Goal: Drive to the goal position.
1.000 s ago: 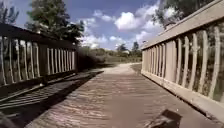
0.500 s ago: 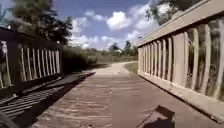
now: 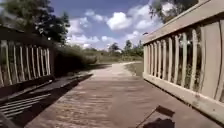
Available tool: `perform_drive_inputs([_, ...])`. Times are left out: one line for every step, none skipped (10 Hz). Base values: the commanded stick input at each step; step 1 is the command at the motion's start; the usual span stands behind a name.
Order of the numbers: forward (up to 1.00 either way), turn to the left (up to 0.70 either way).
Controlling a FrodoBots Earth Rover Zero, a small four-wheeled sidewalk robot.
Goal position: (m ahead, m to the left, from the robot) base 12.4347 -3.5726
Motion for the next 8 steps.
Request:
perform_drive_inputs([0.85,0.00])
perform_drive_inputs([0.85,0.00])
perform_drive_inputs([0.85,0.00])
perform_drive_inputs([0.85,0.00])
perform_drive_inputs([0.85,0.00])
perform_drive_inputs([0.85,0.00])
perform_drive_inputs([0.85,0.00])
perform_drive_inputs([0.85,0.00])
